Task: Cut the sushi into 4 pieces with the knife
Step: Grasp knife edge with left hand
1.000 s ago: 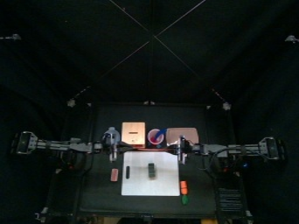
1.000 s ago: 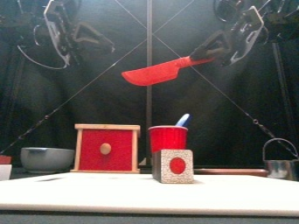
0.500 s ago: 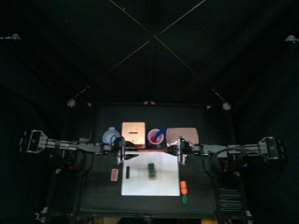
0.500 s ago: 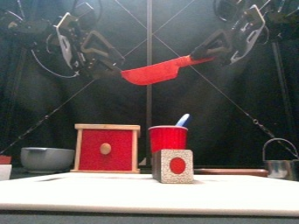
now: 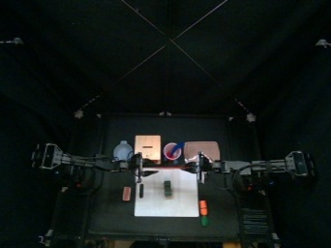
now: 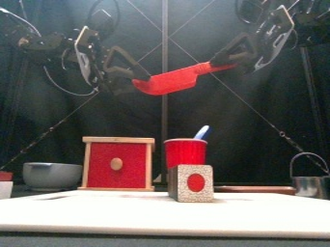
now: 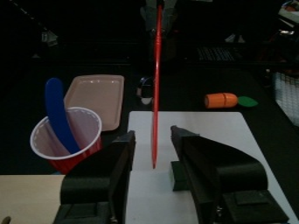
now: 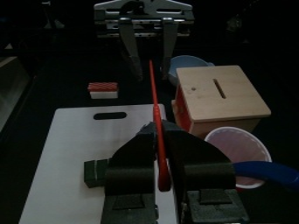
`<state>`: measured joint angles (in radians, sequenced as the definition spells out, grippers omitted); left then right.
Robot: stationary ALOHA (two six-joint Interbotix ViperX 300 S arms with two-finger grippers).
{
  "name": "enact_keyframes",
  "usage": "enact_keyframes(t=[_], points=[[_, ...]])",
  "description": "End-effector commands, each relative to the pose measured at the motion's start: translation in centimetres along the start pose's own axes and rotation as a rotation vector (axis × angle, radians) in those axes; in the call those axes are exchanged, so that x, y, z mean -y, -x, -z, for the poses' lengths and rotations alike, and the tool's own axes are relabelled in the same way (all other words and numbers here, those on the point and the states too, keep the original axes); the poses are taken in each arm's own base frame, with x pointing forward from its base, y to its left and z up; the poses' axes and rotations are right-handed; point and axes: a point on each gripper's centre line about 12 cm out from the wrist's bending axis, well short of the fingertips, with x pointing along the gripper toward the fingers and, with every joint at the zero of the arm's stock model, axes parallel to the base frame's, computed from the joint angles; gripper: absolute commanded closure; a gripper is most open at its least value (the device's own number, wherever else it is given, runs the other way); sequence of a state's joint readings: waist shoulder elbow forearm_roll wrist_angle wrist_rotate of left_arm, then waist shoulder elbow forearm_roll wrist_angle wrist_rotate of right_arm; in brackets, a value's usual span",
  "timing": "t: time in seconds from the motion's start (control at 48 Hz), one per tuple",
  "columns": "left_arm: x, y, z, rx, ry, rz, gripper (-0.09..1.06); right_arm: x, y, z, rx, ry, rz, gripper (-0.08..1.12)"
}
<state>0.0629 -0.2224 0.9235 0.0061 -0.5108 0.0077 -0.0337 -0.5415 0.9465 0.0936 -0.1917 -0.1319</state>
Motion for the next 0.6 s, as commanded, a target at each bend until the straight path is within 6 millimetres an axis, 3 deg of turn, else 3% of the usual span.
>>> enact_keyframes(t=[0.021, 0.312, 0.604], points=[[-0.1, -0.4, -1.0, 0.035, -0.004, -0.001, 0.35, 0.0, 0.1, -0.8, 0.031, -0.001, 0.002, 1.01], [-0.1, -0.5, -0.8, 0.029, -0.009, 0.001, 0.42, -0.1, 0.0, -0.7, 0.043, -0.004, 0.001, 1.01], [0.4, -1.0, -0.4, 0.016, -0.039, 0.026, 0.75, -0.4, -0.9, 0.8, -0.012, -0.037, -0.004, 1.01]])
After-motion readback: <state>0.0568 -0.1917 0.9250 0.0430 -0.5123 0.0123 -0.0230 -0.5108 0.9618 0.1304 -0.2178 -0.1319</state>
